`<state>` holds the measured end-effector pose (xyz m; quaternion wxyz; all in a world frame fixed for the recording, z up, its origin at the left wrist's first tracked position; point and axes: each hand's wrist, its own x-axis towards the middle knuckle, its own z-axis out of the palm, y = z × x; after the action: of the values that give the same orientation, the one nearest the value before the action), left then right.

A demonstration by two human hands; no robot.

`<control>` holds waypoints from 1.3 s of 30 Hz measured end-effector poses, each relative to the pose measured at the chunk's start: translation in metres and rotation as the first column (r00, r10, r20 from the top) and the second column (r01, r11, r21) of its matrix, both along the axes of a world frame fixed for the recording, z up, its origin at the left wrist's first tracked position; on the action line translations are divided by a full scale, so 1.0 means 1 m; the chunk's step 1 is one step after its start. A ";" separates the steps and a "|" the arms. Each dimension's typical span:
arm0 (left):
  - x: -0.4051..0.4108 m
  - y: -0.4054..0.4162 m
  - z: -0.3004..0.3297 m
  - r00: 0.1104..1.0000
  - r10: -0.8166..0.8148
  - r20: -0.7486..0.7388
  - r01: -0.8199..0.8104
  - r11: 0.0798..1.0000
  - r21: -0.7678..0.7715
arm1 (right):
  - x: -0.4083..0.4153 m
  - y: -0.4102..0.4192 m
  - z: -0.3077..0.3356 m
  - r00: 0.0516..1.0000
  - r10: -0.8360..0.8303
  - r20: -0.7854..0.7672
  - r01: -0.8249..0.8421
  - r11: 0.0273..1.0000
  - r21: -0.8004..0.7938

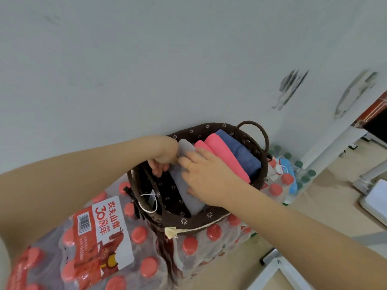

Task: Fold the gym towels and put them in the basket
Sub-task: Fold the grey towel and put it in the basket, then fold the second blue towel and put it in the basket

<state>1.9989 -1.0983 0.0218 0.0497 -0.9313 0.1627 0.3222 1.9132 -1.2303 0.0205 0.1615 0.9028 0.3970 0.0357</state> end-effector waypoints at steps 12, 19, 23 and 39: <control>-0.027 0.020 -0.001 0.981 -0.131 -0.145 0.134 0.991 0.017 | 0.008 0.008 -0.017 0.977 -0.205 -0.066 0.155 0.881 -0.447; -0.033 0.020 0.005 0.981 -0.191 -0.047 0.184 0.976 -0.117 | 0.010 -0.002 -0.015 0.972 -0.173 -0.156 0.119 0.945 -0.304; -0.049 0.035 0.027 0.952 0.049 0.302 0.081 0.912 -0.401 | 0.010 -0.002 0.001 0.980 -0.036 -0.195 0.075 0.978 0.193; -0.356 0.192 -0.008 0.457 0.708 0.538 -0.382 0.703 -0.600 | -0.167 0.187 0.013 0.740 0.453 -0.497 -0.022 0.755 0.656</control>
<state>1.6429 -0.9059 0.0137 -0.1864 -0.9662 -0.1263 -0.1256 1.7461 -1.0438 0.0333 -0.2874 0.8002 0.5125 -0.1202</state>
